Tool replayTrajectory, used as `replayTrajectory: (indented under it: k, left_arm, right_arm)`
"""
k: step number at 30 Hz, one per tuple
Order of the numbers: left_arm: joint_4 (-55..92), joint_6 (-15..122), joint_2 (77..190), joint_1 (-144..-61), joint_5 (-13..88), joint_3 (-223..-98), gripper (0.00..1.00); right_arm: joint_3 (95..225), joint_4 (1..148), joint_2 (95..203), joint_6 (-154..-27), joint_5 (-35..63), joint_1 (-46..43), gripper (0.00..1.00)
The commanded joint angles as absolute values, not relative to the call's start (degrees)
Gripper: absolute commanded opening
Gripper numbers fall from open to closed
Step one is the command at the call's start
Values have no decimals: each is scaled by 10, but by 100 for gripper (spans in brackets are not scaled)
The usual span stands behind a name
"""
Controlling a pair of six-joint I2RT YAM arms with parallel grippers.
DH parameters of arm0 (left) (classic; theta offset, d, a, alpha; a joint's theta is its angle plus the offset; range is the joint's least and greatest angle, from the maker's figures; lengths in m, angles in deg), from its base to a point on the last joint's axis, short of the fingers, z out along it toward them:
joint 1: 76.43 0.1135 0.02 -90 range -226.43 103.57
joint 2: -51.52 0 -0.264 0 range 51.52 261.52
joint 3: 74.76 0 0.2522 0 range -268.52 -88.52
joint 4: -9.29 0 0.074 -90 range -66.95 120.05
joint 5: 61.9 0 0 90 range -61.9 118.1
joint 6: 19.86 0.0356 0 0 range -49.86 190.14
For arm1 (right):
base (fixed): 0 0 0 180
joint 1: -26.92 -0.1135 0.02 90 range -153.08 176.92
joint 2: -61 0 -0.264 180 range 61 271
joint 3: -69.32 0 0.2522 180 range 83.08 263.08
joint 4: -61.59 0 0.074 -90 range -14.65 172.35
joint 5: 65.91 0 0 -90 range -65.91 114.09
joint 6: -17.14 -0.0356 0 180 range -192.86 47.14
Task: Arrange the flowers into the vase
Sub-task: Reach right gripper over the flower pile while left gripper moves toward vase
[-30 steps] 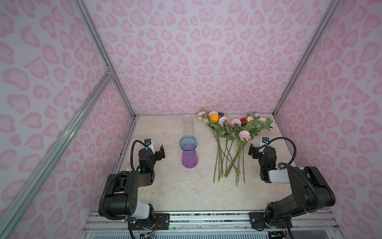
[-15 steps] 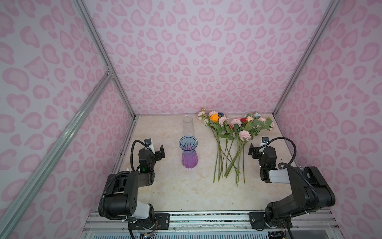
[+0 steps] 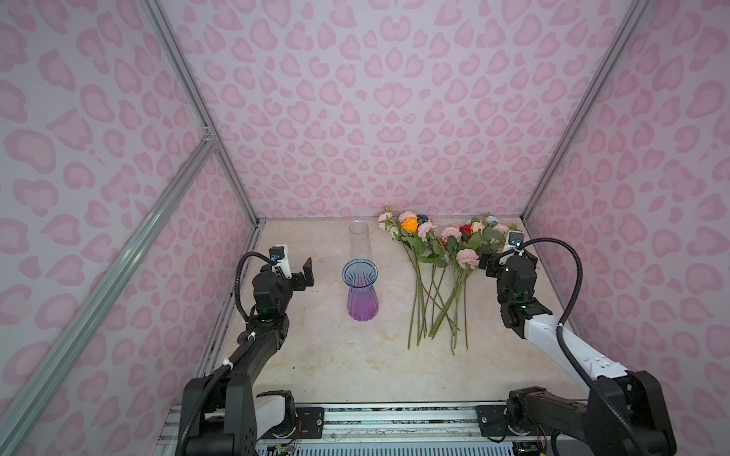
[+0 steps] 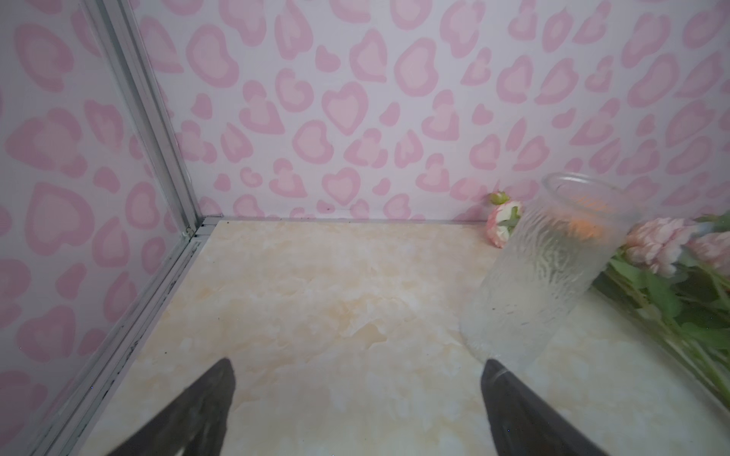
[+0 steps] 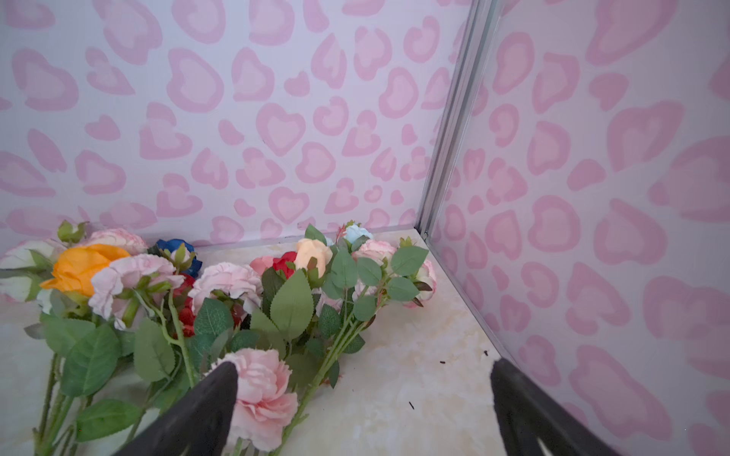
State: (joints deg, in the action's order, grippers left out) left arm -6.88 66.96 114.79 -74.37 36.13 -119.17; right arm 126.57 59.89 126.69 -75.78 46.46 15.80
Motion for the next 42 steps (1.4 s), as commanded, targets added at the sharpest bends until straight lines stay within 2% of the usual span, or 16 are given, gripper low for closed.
replayTrajectory:
  k: [1,4,5,6,8,9,11,15,18,20,24,29,34,36,39,42]
  left_arm:
    - [74,582,1075,-744,344,-1255,98]
    - [257,405,1037,-742,255,-1379,98]
    - [308,400,1029,-740,255,-1413,98]
    - [331,370,1020,-740,245,-1422,98]
    - [287,329,992,-739,257,-1378,97]
    - [293,287,986,-736,248,-1368,97]
    - [309,265,993,-732,272,-1378,99]
    - [329,240,1051,-732,314,-1455,92]
    - [356,232,1110,-733,349,-1526,91]
    - [362,235,1151,-733,393,-1559,86]
    - [360,235,1198,-733,463,-1551,82]
    - [350,215,1229,-738,543,-1540,76]
    - [367,225,1205,-758,544,-1502,76]
    - [357,230,1178,-761,540,-1461,77]
    - [367,229,1129,-761,480,-1394,77]
    - [354,217,1095,-761,441,-1329,76]
  right_arm:
    - [1376,858,1242,-893,470,151,100]
    - [1413,893,1212,-1003,349,169,100]
    - [1396,855,1199,-1027,269,187,93]
    - [1383,818,1191,-1032,182,200,76]
    - [1428,883,1209,-1054,162,198,52]
    - [1463,934,1227,-1051,173,185,47]
    - [1524,1022,1265,-1039,207,147,47]
    - [1606,1106,1325,-1024,265,39,44]
    - [1649,1136,1366,-1021,265,-40,43]
    - [1676,1150,1396,-1016,271,-86,43]
    - [1744,1182,1465,-1004,262,-154,47]
    - [1813,1215,1540,-993,255,-202,49]
    - [1863,1247,1590,-977,226,-213,47]
    - [1857,1248,1583,-980,239,-207,47]
    - [1826,1239,1548,-989,286,-197,46]
    - [1736,1187,1488,-989,327,-161,46]
